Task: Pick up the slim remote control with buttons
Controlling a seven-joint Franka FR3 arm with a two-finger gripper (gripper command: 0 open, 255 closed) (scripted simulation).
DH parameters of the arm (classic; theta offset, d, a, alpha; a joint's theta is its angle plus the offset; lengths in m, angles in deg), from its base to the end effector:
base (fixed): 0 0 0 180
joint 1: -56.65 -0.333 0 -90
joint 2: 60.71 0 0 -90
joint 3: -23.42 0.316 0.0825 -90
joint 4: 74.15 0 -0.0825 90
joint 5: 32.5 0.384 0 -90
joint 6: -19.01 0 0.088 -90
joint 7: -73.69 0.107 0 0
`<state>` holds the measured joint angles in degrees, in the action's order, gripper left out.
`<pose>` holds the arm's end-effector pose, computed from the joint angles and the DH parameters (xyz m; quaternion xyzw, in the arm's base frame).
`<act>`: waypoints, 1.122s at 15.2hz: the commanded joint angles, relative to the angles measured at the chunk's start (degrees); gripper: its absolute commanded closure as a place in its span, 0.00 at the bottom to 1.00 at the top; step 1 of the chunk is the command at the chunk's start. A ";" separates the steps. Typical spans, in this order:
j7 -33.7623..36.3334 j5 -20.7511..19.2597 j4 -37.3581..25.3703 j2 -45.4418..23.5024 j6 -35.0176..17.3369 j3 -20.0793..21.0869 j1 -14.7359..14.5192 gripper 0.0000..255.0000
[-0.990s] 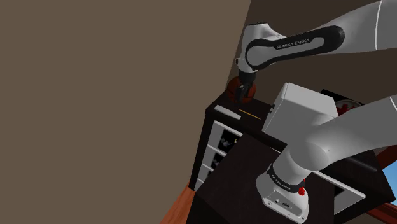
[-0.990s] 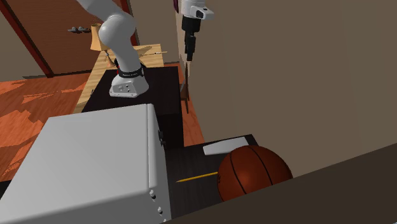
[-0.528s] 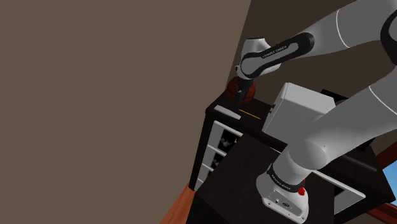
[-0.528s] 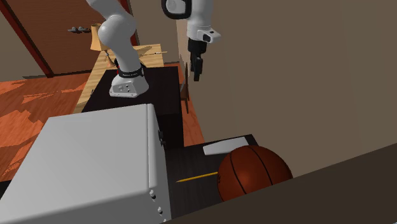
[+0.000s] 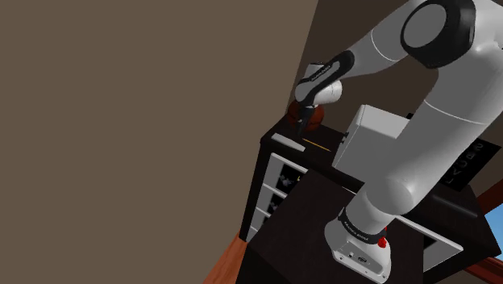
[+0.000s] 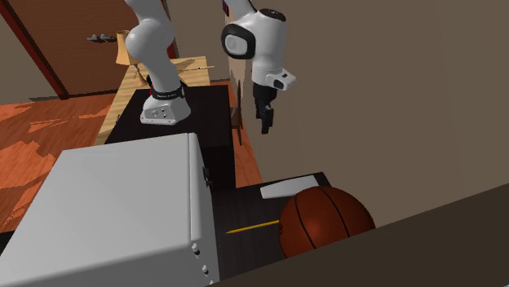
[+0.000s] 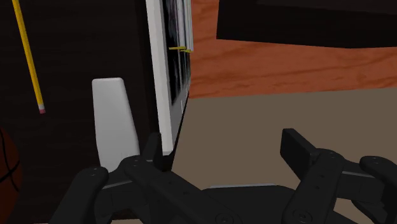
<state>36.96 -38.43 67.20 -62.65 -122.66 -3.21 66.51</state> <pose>0.3808 -0.2822 0.2797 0.9982 0.0431 -0.0335 0.0239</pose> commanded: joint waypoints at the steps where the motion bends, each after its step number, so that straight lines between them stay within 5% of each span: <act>1: -4.82 4.54 -2.64 -5.27 -2.66 -0.16 0.83 0.00; 9: -20.45 19.56 -16.99 -24.26 -7.01 6.14 10.52 0.00; 17: -27.08 24.90 -32.45 -39.06 -6.95 11.65 18.76 0.00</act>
<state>10.40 -13.85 35.57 -100.73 -129.36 8.05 84.69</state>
